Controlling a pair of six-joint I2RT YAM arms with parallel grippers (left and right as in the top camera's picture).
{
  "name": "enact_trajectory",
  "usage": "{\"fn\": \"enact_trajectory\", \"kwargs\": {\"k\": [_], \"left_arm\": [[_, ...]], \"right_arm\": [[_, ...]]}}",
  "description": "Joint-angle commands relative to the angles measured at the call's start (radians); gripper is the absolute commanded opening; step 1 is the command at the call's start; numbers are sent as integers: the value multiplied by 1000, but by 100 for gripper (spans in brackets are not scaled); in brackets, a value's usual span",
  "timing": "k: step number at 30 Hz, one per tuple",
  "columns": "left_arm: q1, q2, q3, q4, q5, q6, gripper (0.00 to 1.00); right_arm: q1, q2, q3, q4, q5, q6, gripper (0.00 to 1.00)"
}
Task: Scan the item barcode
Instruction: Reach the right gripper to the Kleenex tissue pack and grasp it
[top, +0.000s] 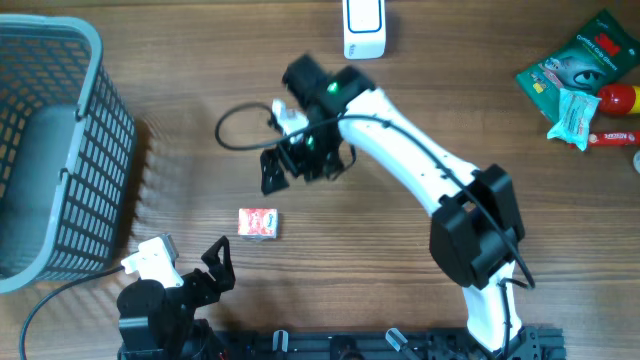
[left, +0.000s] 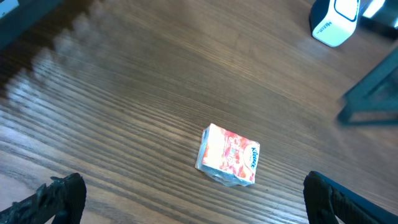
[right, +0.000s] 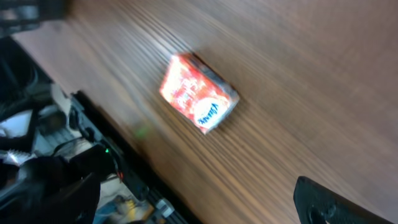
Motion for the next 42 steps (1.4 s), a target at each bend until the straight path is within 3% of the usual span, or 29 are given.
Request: {"fn": "enact_trajectory", "kwargs": {"k": [1,8,12,19,21,24,27,34,42], "left_arm": [[-4,-6,1,3,12,-6,100],[-4,-6,1,3,12,-6,100],[-4,-6,1,3,12,-6,100],[-4,-6,1,3,12,-5,100],[-4,-6,1,3,12,-6,100],[-4,-6,1,3,12,-6,100],[-4,-6,1,3,12,-6,100],[-4,-6,1,3,12,-5,100],[-4,-6,1,3,12,-6,100]], "right_arm": [[14,16,-100,29,-5,147,95],[21,-31,-131,-221,190,14,95],[21,-160,-254,-185,221,30,96],[21,-661,-777,359,385,414,100],[21,-800,-938,594,399,524,100],[21,-905,-1144,1016,247,632,98],[21,-867,-1209,1222,146,770,97],[21,-597,-1118,1295,60,772,95],[35,-341,-997,1295,-90,756,70]]}}
